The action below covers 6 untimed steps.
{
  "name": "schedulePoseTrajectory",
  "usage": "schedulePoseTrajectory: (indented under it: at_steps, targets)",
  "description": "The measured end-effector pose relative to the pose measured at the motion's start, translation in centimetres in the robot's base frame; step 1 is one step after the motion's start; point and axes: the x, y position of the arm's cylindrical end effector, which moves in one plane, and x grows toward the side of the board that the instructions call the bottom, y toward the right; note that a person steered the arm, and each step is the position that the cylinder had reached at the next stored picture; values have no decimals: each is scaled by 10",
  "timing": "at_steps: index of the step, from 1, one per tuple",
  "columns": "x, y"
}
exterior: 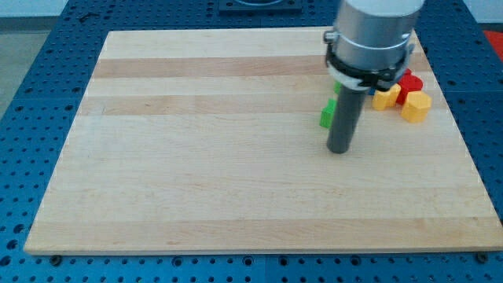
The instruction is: Move green star closer to group of blocks
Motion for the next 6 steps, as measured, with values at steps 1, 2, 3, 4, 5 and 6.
schedulePoseTrajectory:
  at_steps: [1, 2, 3, 4, 5, 6]
  targets:
    - [-9, -25]
    - [-25, -15]
    - [-42, 3]
    - [-58, 10]
    - [-62, 11]
    - [-62, 11]
